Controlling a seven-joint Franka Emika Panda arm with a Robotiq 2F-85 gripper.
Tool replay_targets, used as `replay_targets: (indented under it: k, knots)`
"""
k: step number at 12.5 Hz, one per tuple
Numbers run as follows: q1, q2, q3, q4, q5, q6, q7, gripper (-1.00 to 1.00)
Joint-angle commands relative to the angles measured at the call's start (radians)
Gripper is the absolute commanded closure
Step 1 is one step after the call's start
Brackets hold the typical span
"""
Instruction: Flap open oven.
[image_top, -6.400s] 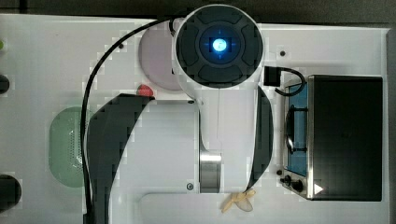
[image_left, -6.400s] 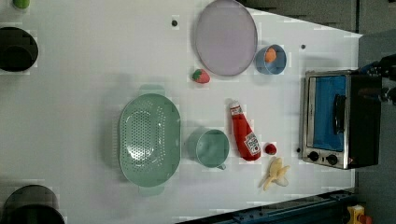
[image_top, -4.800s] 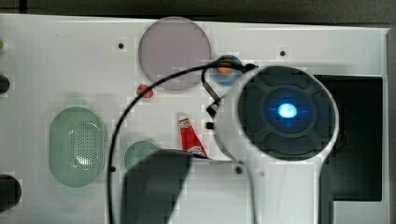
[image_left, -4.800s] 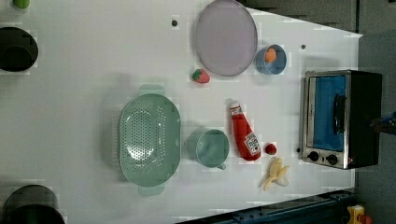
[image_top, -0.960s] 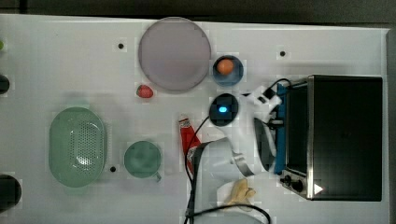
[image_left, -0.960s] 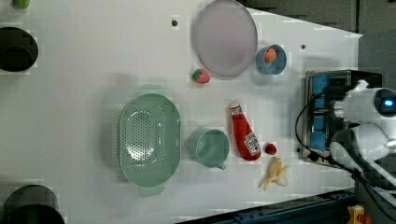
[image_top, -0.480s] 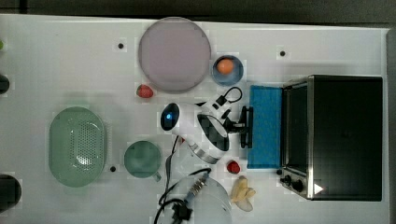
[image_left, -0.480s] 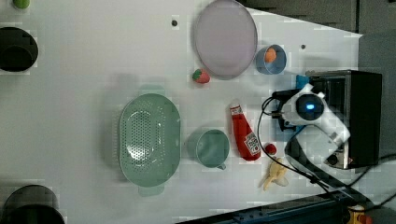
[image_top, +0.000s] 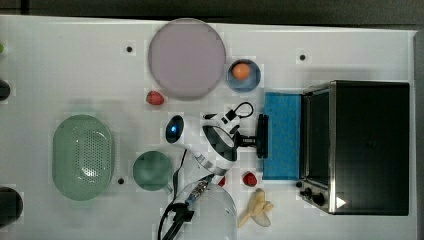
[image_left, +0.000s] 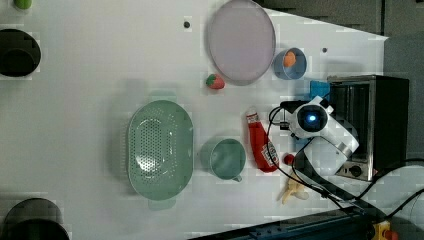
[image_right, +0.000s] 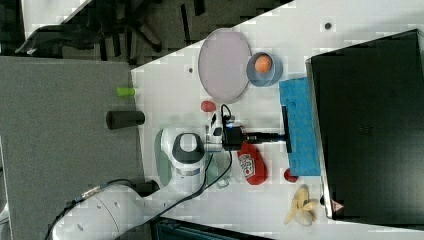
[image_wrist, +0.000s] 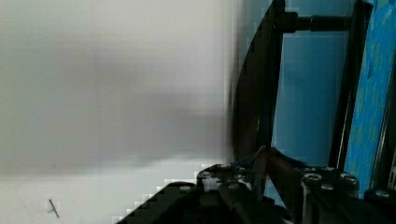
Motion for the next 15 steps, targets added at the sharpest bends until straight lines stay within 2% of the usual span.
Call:
replay_targets:
  k: [1, 3, 6, 8, 13, 15]
  knots:
    - [-0.006, -0.040, 0.001, 0.029, 0.019, 0.035, 0.069, 0.65]
    - [-0.007, -0.115, 0.001, 0.033, 0.101, 0.045, 0.069, 0.65]
    - [-0.012, -0.272, -0.001, 0.033, 0.390, 0.031, 0.067, 0.65]
    - [-0.012, -0.377, -0.001, 0.034, 0.544, -0.033, 0.064, 0.65]
    - [-0.012, -0.599, -0.006, 0.086, 0.807, -0.269, 0.064, 0.65]
    - [-0.011, -0.668, -0.006, 0.133, 0.867, -0.365, 0.067, 0.65]
